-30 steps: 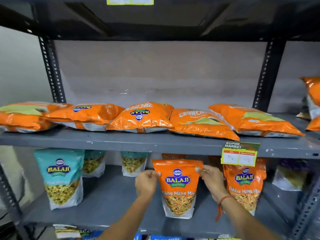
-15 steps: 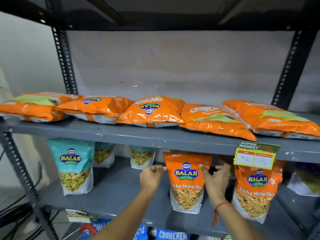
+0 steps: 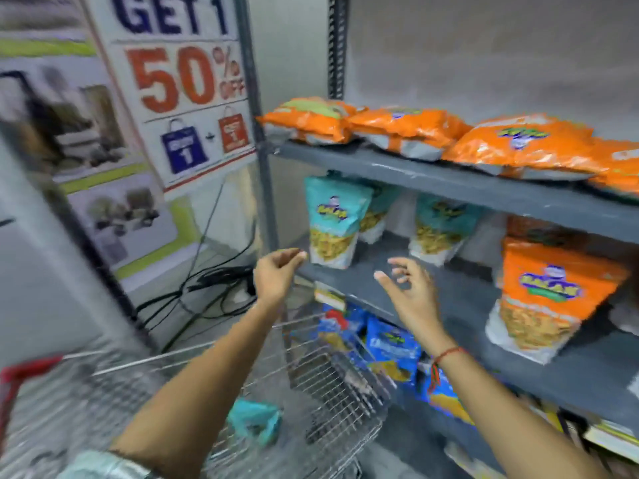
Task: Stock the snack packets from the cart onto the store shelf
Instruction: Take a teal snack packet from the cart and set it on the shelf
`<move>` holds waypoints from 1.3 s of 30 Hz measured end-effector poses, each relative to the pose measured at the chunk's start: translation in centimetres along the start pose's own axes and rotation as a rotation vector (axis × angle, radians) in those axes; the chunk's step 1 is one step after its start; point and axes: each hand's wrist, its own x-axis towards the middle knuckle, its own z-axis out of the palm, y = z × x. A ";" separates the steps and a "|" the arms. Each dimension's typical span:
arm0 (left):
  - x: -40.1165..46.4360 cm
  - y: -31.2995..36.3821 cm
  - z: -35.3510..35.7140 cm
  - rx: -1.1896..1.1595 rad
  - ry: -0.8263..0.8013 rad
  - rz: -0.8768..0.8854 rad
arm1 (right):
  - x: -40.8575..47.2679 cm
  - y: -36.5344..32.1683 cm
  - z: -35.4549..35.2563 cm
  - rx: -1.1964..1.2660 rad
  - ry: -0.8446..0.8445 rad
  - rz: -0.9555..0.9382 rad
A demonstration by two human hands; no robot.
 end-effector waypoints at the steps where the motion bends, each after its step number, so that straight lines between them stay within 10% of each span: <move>1: 0.1 -1.7 -3.2 0.027 0.029 -0.036 | -1.2 -0.1 1.9 0.006 -0.089 0.027; 8: -4.2 -14.9 -17.8 0.447 0.101 -0.404 | -9.9 6.2 14.2 -0.129 -0.736 0.309; 16: -8.1 -26.6 -17.2 0.540 -0.148 -0.797 | -17.7 18.3 21.7 -0.254 -1.245 0.749; 27: -3.4 -35.5 -12.3 0.528 0.003 -0.808 | -19.1 25.8 27.0 0.013 -0.873 0.894; 39: -3.2 -31.1 -11.0 0.539 -0.027 -0.629 | -14.3 19.7 23.8 -0.005 -0.561 0.743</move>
